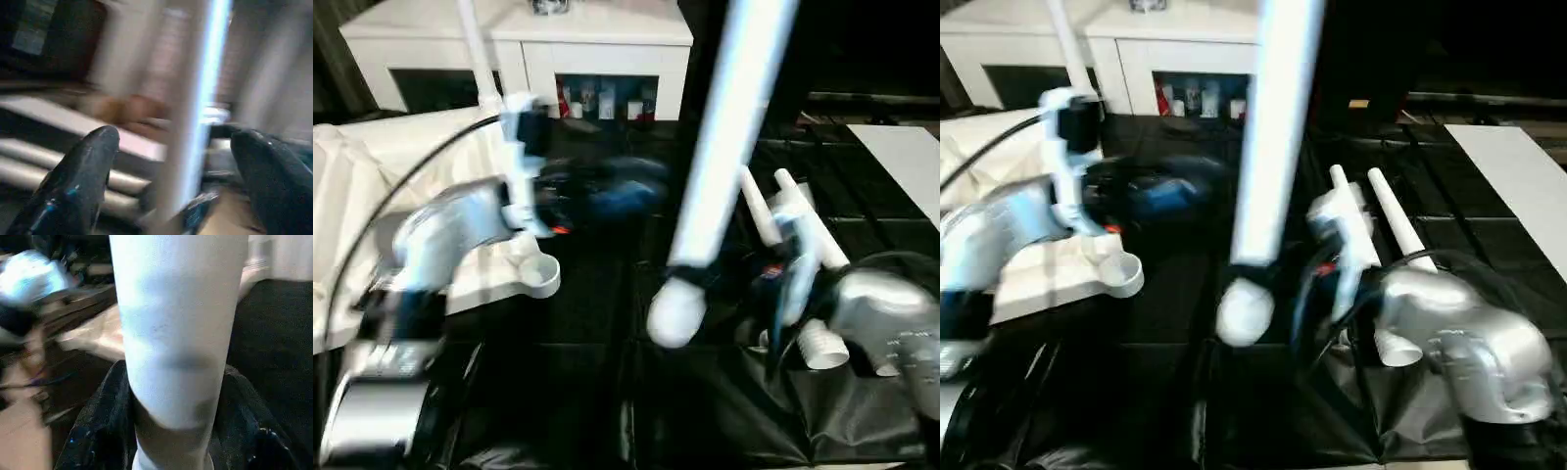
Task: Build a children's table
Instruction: Pick table leg
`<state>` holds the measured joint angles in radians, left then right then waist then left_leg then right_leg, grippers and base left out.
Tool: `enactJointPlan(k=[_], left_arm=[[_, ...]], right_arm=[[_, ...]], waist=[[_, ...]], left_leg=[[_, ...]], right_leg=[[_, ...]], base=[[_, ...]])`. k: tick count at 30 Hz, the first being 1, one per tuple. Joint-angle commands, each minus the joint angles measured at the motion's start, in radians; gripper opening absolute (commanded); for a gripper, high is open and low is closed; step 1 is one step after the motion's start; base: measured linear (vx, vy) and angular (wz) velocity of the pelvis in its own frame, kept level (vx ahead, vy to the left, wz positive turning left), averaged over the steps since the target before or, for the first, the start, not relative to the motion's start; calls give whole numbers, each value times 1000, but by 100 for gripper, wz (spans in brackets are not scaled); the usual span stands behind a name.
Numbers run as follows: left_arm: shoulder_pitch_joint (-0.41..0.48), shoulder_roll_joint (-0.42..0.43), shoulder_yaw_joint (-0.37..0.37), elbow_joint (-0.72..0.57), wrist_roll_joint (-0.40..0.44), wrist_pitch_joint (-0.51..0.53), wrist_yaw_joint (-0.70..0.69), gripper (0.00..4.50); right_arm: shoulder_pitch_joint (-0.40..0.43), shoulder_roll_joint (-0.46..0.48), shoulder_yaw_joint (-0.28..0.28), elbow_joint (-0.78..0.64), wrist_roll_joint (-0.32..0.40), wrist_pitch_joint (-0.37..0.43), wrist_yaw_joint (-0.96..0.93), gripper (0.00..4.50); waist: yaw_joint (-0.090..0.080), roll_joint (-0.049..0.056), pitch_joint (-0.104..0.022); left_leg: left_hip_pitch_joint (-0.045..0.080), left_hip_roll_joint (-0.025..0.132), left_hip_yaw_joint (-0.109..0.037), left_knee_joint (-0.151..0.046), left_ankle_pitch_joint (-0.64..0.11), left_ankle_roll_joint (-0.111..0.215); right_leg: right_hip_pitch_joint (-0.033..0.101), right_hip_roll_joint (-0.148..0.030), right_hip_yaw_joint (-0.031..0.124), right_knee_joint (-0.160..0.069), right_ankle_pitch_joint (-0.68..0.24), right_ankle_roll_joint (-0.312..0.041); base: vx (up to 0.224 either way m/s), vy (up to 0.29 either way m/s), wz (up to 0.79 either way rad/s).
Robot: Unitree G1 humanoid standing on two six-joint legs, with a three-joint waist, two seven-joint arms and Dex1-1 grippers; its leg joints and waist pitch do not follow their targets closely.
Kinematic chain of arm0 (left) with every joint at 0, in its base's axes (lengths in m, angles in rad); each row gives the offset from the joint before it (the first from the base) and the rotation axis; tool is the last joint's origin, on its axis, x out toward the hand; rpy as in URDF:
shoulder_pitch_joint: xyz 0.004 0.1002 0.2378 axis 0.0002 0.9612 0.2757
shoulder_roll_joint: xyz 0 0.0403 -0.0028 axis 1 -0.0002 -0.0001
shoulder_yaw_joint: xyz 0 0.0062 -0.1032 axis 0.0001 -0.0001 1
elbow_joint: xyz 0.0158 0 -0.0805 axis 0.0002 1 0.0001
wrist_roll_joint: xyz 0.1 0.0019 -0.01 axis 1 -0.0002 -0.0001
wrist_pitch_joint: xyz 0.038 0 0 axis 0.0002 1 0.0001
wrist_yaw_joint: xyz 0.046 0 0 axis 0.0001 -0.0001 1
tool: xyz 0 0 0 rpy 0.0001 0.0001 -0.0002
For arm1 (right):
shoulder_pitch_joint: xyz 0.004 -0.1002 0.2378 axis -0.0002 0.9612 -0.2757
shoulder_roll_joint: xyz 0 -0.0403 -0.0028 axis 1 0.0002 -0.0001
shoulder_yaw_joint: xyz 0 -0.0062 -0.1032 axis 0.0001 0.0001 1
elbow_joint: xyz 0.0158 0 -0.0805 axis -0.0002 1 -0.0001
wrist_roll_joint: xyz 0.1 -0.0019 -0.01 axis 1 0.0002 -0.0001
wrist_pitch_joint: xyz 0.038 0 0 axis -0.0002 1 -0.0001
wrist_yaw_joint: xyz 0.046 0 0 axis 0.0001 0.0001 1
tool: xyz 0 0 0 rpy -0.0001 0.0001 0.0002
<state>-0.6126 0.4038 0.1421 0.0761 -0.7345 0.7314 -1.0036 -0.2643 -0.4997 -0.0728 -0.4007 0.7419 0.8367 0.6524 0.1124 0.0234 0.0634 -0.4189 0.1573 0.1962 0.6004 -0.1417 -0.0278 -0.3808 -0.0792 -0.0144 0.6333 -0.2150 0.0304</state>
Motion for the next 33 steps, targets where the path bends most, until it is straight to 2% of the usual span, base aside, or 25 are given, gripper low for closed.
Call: enactJointPlan(k=[1, 2, 3, 4, 5, 6, 7, 8, 10, 12, 18, 19, 20, 21, 22, 23, 24, 25, 26, 27, 28, 29, 30, 32, 33], left_arm=[[51, -21, 48, -37, 122, -109, 176, 440], [78, -60, 79, -57, 154, -143, 272, 440], [90, -78, 92, -67, 165, -156, 313, 440], [108, -95, 92, -88, 197, -177, 359, 440], [120, -104, 82, -98, 231, -195, 399, 440], [161, -127, 32, -123, 368, -307, 508, 440], [171, -132, 19, -125, 400, -335, 534, 440], [207, -152, -22, -132, 492, -397, 625, 440], [225, -180, -26, -131, 515, -420, 676, 440], [270, -246, -46, -141, 575, -448, 786, 440], [318, -300, -71, -137, 640, -512, 871, 440], [331, -313, -77, -138, 653, -531, 890, 440], [342, -323, -82, -138, 664, -547, 906, 440], [363, -335, -93, -154, 679, -558, 924, 440], [368, -334, -97, -159, 685, -561, 927, 440], [382, -333, -105, -168, 700, -573, 931, 440], [397, -335, -108, -176, 705, -578, 934, 440], [397, -335, -108, -176, 705, -578, 934, 440], [407, -337, -110, -181, 707, -584, 936, 440], [412, -336, -112, -184, 709, -585, 936, 440], [422, -336, -118, -189, 716, -587, 936, 440], [430, -338, -123, -192, 720, -593, 936, 440], [434, -339, -126, -194, 723, -595, 936, 440], [440, -341, -131, -196, 727, -602, 939, 440], [441, -341, -134, -196, 729, -604, 941, 440]], right_arm=[[6, 40, -18, 18, -91, -80, -96, 185], [9, 67, 0, 36, -154, -135, -144, 185], [10, 79, 9, 43, -181, -159, -164, 185], [12, 92, 23, 55, -223, -189, -197, 185], [15, 95, 37, 60, -248, -198, -218, 185], [25, 108, 81, 79, -325, -237, -280, 185], [28, 114, 89, 82, -339, -246, -293, 185], [41, 135, 119, 91, -376, -268, -334, 185], [47, 155, 129, 92, -390, -280, -357, 185], [59, 222, 118, 103, -405, -302, -413, 185], [97, 293, 106, 127, -425, -364, -462, 185], [108, 305, 105, 131, -431, -382, -475, 185], [117, 313, 106, 133, -437, -397, -485, 185], [129, 323, 106, 131, -457, -422, -495, 185], [131, 326, 103, 131, -459, -425, -497, 185], [132, 327, 98, 132, -466, -434, -498, 185], [132, 324, 93, 139, -475, -443, -501, 185], [132, 324, 93, 139, -475, -443, -501, 185], [132, 325, 89, 147, -482, -451, -504, 185], [132, 325, 88, 151, -484, -455, -504, 185], [133, 326, 88, 156, -488, -462, -504, 185], [133, 325, 90, 160, -493, -467, -504, 185], [134, 325, 92, 162, -495, -471, -504, 185], [135, 329, 95, 165, -498, -479, -504, 185], [134, 331, 96, 168, -500, -483, -504, 185]], waist=[[-4, -3, -73], [-9, -4, -73], [-10, -4, -73], [-9, -7, -74], [-10, -12, -71], [-7, -7, -72], [-10, -9, -70], [-11, -16, -68], [-13, -11, -70], [-17, -14, -67], [-28, -15, -63], [-28, -19, -61], [-28, -19, -61], [-22, -22, -60], [-11, -22, -64], [-9, -24, -64], [-4, -24, -67], [-2, -24, -67], [0, -21, -67], [-10, -7, -68], [-18, -2, -69], [-39, 10, -72], [-57, 13, -70], [-70, 5, -65], [-78, 1, -60]], left_leg=[[45, 64, -36, -78, -306, -67], [43, 66, -38, -78, -316, -76], [48, 64, -37, -76, -326, -77], [51, 65, -36, -75, -327, -75], [52, 64, -35, -78, -333, -68], [50, 70, -41, -81, -328, -71], [46, 70, -42, -84, -330, -72], [47, 70, -41, -86, -336, -67], [50, 66, -40, -85, -351, -64], [48, 65, -40, -85, -372, -59], [44, 62, -43, -87, -396, -51], [39, 59, -38, -83, -404, -32], [39, 59, -38, -83, -404, -32], [26, 56, -34, -69, -363, 26], [15, 57, -38, -51, -304, 75], [8, 57, -41, -42, -278, 99], [-4, 56, -48, -22, -230, 141], [-7, 58, -53, -15, -212, 158], [-6, 63, -60, -15, -200, 170], [12, 68, -55, -49, -217, 198], [23, 64, -46, -63, -232, 206], [58, 56, -37, -82, -271, 216], [73, 54, -33, -99, -311, 219], [73, 49, -19, -118, -369, 200], [63, 44, -2, -139, -460, 153]], right_leg=[[18, -66, 26, -79, -196, -189], [16, -71, 25, -81, -237, -179], [14, -71, 25, -88, -275, -171], [12, -70, 26, -90, -285, -163], [8, -64, 26, -93, -300, -154], [11, -65, 26, -91, -290, -148], [10, -61, 26, -94, -280, -129], [9, -61, 27, -96, -283, -113], [5, -59, 26, -96, -292, -106], [1, -59, 28, -99, -294, -114], [-2, -57, 28, -106, -321, -92], [0, -69, 33, -115, -355, -87], [0, -69, 33, -115, -355, -87], [9, -102, 50, -132, -395, -86], [21, -132, 66, -141, -398, -84], [25, -146, 73, -147, -398, -83], [36, -176, 84, -156, -401, -83], [38, -188, 89, -160, -408, -85], [38, -192, 86, -161, -409, -93], [19, -132, 52, -142, -363, -117], [10, -100, 35, -128, -332, -118], [-12, -44, 2, -104, -260, -110], [-26, -12, -29, -77, -210, -97], [-35, 0, -49, -58, -186, -84], [-35, -6, -60, -51, -195, -64]], base=[[0, 0, 0], [0, 0, 0], [0, 0, 0], [0, 0, 0], [0, 0, 0], [0, 0, 0], [0, 0, 0], [0, 0, 0], [0, 0, 0], [0, 0, 0], [0, 0, 0], [0, 0, 0], [0, 0, 0], [0, 0, 0], [0, 0, 0], [0, 0, 0], [9, 63, -7], [9, 63, -7], [9, 95, -8], [7, 119, -5], [7, 119, -5], [-16, 138, -1], [-21, 149, 4], [-19, 149, 7], [-47, 125, 14]])
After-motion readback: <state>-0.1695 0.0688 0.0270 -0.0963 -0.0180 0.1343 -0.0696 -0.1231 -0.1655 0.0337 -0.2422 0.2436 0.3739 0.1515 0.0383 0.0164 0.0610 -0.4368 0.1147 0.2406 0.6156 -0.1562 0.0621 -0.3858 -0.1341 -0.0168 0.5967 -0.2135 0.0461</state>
